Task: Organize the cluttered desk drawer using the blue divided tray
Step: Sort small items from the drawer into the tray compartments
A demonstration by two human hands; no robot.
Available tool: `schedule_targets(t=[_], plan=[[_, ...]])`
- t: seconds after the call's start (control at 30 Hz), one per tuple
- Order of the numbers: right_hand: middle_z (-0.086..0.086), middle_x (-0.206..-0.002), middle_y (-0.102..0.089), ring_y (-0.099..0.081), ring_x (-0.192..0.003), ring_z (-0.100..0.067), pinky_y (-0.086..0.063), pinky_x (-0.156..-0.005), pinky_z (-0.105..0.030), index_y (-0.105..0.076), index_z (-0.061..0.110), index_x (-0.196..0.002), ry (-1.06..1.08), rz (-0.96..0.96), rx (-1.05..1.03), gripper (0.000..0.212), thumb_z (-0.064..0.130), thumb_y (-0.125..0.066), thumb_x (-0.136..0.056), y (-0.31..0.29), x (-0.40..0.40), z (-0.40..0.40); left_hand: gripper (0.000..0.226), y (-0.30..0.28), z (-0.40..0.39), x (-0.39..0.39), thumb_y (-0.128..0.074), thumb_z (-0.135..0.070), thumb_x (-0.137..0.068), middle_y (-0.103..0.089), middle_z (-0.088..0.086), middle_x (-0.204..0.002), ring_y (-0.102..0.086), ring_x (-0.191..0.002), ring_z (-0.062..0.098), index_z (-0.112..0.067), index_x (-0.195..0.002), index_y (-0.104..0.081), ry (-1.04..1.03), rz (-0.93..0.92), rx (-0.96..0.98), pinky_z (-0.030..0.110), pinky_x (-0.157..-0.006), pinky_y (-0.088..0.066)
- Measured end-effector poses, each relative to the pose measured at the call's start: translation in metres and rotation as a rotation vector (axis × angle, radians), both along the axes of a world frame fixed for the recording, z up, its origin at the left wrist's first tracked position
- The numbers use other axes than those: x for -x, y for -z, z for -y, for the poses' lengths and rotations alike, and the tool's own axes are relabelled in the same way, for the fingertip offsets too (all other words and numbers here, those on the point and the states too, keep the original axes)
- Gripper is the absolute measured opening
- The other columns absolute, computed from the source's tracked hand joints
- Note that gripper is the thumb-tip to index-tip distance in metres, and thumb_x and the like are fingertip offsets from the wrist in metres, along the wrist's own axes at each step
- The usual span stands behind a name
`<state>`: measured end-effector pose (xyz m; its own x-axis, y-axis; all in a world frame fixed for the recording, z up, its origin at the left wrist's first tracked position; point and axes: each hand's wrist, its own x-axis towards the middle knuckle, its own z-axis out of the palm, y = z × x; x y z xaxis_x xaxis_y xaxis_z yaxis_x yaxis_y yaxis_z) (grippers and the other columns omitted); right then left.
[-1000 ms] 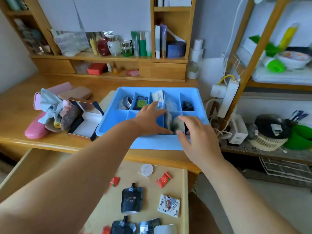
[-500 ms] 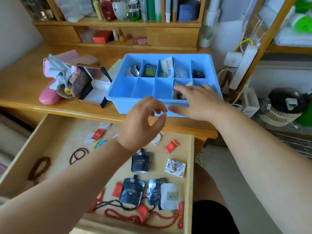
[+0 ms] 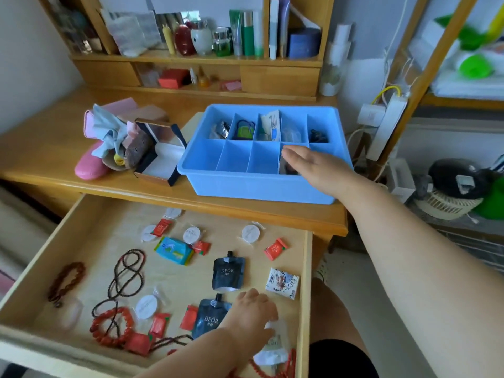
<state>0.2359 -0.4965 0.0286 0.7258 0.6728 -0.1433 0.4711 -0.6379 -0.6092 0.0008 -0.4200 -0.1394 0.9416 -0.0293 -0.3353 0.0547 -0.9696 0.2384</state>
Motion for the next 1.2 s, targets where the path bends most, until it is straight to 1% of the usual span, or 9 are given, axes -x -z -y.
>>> schedule_targets(t=[0.13, 0.23, 0.4, 0.6, 0.73, 0.83, 0.97, 1.07, 1.2], plan=[[0.018, -0.116, -0.064, -0.042, -0.119, -0.008, -0.020, -0.092, -0.029, -0.042, 0.047, -0.135, 0.084, -0.263, -0.267, 0.070, 0.081, -0.012, -0.081, -0.007, -0.006, 0.003, 0.013, -0.022, -0.022, 0.004, -0.058, -0.025, -0.084, -0.058, -0.010, -0.088, -0.050, -0.089, 0.011, -0.016, -0.085, -0.067, -0.066, 0.059, 0.223, 0.022, -0.083, -0.037], [0.023, -0.105, -0.067, -0.041, -0.116, -0.005, -0.021, -0.095, -0.031, -0.047, 0.045, -0.133, 0.090, -0.298, -0.352, 0.076, 0.082, -0.010, -0.078, -0.009, -0.009, 0.006, 0.006, -0.056, -0.043, 0.000, -0.066, -0.021, -0.083, -0.064, -0.010, -0.099, -0.056, -0.087, -0.004, -0.017, -0.079, -0.064, -0.213, 0.105, 0.523, 0.018, -0.082, -0.046], [0.019, -0.106, -0.069, -0.044, -0.122, -0.009, -0.027, -0.108, -0.041, -0.051, 0.042, -0.128, 0.102, -0.337, -0.423, 0.077, 0.080, -0.011, -0.073, -0.011, -0.012, 0.007, 0.012, -0.156, -0.068, -0.043, -0.065, -0.037, -0.079, -0.064, -0.001, -0.073, -0.060, -0.066, 0.020, -0.027, -0.077, -0.058, -0.382, 0.466, 0.809, 0.045, -0.061, -0.050], [0.031, -0.090, -0.064, -0.047, -0.112, -0.001, -0.025, -0.112, -0.040, -0.054, 0.057, -0.104, 0.166, -0.354, -0.519, 0.051, 0.079, -0.019, -0.074, -0.009, -0.010, 0.006, 0.024, -0.203, -0.059, -0.122, -0.069, -0.023, -0.083, -0.065, -0.016, -0.066, -0.064, -0.066, 0.004, -0.027, -0.067, -0.050, -0.616, 0.866, 0.911, 0.021, -0.054, -0.044], [0.019, -0.122, -0.056, -0.050, -0.120, -0.005, -0.036, -0.101, -0.033, -0.043, 0.044, -0.133, 0.166, -0.302, -0.528, 0.046, 0.060, -0.040, -0.089, 0.000, -0.015, 0.004, 0.028, -0.182, -0.040, -0.154, -0.070, -0.020, -0.083, -0.058, -0.001, -0.080, -0.056, -0.067, 0.005, -0.025, -0.064, -0.050, -0.647, 0.944, 0.707, 0.008, -0.058, -0.040], [0.009, -0.140, -0.047, -0.049, -0.114, -0.006, -0.037, -0.084, -0.022, -0.032, 0.036, -0.145, 0.144, -0.184, -0.412, 0.053, 0.040, -0.049, -0.094, 0.004, -0.014, 0.001, 0.026, -0.165, -0.035, -0.161, -0.072, -0.025, -0.080, -0.051, -0.005, -0.077, -0.050, -0.061, 0.005, -0.022, -0.063, -0.053, -0.565, 0.900, 0.471, 0.018, -0.061, -0.041], [0.007, -0.139, -0.049, -0.049, -0.123, -0.013, -0.039, -0.097, -0.028, -0.032, 0.040, -0.144, 0.115, -0.093, -0.347, 0.048, 0.035, -0.044, -0.097, 0.006, -0.012, 0.000, 0.026, -0.157, -0.036, -0.156, -0.066, -0.033, -0.086, -0.061, 0.001, -0.072, -0.053, -0.064, 0.019, -0.015, -0.067, -0.065, -0.337, 0.799, 0.259, 0.032, -0.060, -0.040], [0.006, -0.126, -0.056, -0.055, -0.112, -0.015, -0.043, -0.089, -0.029, -0.045, 0.040, -0.136, 0.118, 0.047, -0.302, 0.044, 0.027, -0.048, -0.094, 0.007, -0.006, -0.001, 0.024, -0.158, -0.041, -0.150, -0.060, -0.021, -0.089, -0.060, 0.004, -0.063, -0.053, -0.063, 0.026, -0.008, -0.069, -0.063, -0.163, 0.795, 0.184, 0.036, -0.067, -0.041], [0.001, -0.105, -0.061, -0.059, -0.095, -0.022, -0.048, -0.075, -0.031, -0.069, 0.020, -0.106, 0.182, 0.384, -0.179, 0.024, 0.022, -0.054, -0.087, 0.012, 0.001, -0.004, 0.017, -0.155, -0.050, -0.144, -0.054, -0.008, -0.089, -0.066, 0.002, -0.103, -0.060, -0.098, 0.022, -0.008, -0.106, -0.058, -0.243, 0.814, 0.323, 0.033, -0.075, -0.048]])
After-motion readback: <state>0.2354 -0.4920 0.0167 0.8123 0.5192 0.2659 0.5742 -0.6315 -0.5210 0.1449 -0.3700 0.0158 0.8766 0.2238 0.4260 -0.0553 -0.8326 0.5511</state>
